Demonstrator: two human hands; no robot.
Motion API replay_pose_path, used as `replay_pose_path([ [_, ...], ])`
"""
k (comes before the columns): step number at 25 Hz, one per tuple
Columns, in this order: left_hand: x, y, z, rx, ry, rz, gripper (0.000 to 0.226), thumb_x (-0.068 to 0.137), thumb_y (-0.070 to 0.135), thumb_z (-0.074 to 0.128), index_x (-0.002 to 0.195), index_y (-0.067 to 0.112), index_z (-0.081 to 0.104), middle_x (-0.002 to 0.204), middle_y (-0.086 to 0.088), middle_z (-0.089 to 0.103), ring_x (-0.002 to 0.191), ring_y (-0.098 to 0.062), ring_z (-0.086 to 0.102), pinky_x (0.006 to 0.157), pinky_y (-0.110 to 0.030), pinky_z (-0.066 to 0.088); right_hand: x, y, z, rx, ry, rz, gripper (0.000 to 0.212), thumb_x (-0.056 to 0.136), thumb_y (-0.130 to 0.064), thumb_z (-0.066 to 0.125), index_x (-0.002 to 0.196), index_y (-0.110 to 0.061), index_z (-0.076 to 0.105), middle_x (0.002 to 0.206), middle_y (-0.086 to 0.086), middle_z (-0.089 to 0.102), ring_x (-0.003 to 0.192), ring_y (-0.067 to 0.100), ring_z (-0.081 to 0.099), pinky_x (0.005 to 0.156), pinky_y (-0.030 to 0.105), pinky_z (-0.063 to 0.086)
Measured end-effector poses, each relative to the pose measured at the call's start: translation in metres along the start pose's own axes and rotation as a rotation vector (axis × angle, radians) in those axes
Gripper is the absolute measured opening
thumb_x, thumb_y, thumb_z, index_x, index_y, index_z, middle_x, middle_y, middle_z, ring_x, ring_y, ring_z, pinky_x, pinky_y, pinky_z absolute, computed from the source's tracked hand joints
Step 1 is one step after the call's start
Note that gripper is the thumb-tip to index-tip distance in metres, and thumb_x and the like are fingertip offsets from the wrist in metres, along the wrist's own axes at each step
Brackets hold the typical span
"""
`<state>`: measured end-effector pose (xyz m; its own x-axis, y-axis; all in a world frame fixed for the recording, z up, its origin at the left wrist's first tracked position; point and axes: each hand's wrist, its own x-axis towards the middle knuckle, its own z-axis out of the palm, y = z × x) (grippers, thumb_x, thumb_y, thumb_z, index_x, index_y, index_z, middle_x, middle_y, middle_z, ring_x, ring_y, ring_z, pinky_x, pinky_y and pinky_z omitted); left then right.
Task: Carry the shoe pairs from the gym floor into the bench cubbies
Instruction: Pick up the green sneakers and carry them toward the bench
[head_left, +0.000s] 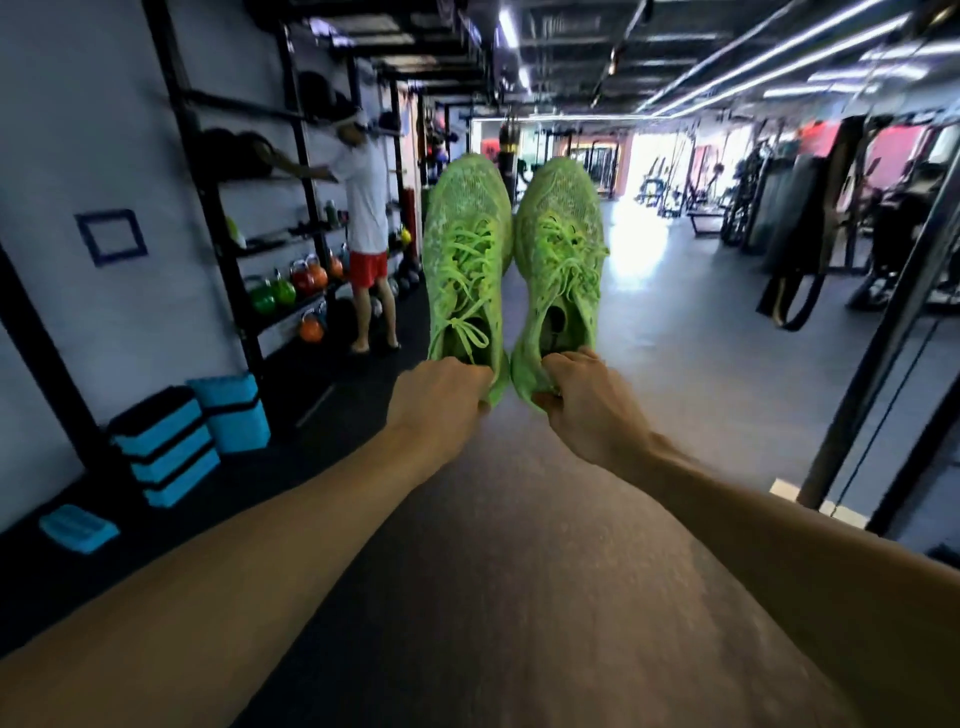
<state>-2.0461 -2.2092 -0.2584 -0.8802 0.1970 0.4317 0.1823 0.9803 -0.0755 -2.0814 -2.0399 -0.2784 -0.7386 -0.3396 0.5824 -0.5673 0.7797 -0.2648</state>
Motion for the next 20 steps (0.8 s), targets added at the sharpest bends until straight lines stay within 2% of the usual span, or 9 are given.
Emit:
replay_pose_path([
  [3,0.009,-0.005,-0.074,-0.002,0.054,0.047,0.013,0.094,0.026,0.056,0.099,0.016,0.061,0.094,-0.010,0.064,0.091,-0.034,0.061,0.066,-0.038,0.043,0.023,-0.036,-0.069,-0.031,0.064,-0.004,0.006,0.080,-0.012,0.061,0.083,-0.013,0.056,0.096,0.010,0.063,0.102,0.032,0.050,0.072,0.038,0.045],
  [6,0.012,-0.004,-0.143,0.028,0.138,0.083,0.011,0.093,0.027,0.057,0.096,0.017,0.060,0.092,-0.010,0.065,0.090,-0.033,0.062,0.067,-0.037,0.046,0.037,-0.067,-0.130,-0.042,0.093,-0.008,0.015,0.082,-0.012,0.060,0.077,-0.017,0.047,0.094,0.012,0.062,0.101,0.033,0.050,0.069,0.036,0.043],
  [10,0.011,0.008,-0.209,0.022,0.220,0.104,0.009,0.090,0.025,0.060,0.096,0.019,0.062,0.092,-0.010,0.065,0.090,-0.033,0.063,0.064,-0.031,0.038,0.040,-0.094,-0.197,-0.126,0.154,-0.009,0.005,0.081,-0.011,0.059,0.085,-0.009,0.056,0.099,0.015,0.062,0.104,0.034,0.050,0.072,0.039,0.046],
  [13,0.004,0.027,-0.239,0.031,0.261,0.135,0.002,0.089,0.020,0.060,0.088,0.018,0.059,0.087,-0.010,0.064,0.087,-0.032,0.064,0.061,-0.031,0.037,0.025,-0.103,-0.243,-0.198,0.163,0.033,0.006,0.084,-0.012,0.057,0.089,-0.009,0.055,0.102,0.016,0.060,0.100,0.036,0.052,0.067,0.035,0.041],
  [15,0.000,0.042,-0.248,-0.005,0.270,0.168,0.007,0.088,0.018,0.061,0.083,0.017,0.056,0.084,-0.009,0.063,0.085,-0.033,0.064,0.059,-0.031,0.038,0.009,-0.105,-0.266,-0.260,0.161,0.073,0.007,0.085,-0.013,0.056,0.091,-0.009,0.054,0.103,0.015,0.059,0.097,0.037,0.054,0.064,0.033,0.037],
  [18,-0.004,0.067,-0.255,-0.063,0.261,0.248,0.007,0.087,0.024,0.062,0.087,0.018,0.057,0.086,-0.010,0.064,0.087,-0.034,0.063,0.061,-0.032,0.041,-0.019,-0.107,-0.288,-0.354,0.126,0.153,0.013,0.085,-0.015,0.058,0.085,-0.017,0.046,0.104,0.014,0.058,0.096,0.036,0.055,0.064,0.031,0.035],
  [20,-0.012,0.087,-0.258,-0.131,0.272,0.336,0.009,0.088,0.027,0.061,0.088,0.019,0.058,0.087,-0.009,0.065,0.087,-0.034,0.064,0.061,-0.031,0.039,-0.046,-0.110,-0.301,-0.387,0.138,0.223,0.019,0.084,-0.014,0.059,0.081,-0.020,0.041,0.102,0.013,0.057,0.091,0.038,0.056,0.062,0.032,0.039],
])
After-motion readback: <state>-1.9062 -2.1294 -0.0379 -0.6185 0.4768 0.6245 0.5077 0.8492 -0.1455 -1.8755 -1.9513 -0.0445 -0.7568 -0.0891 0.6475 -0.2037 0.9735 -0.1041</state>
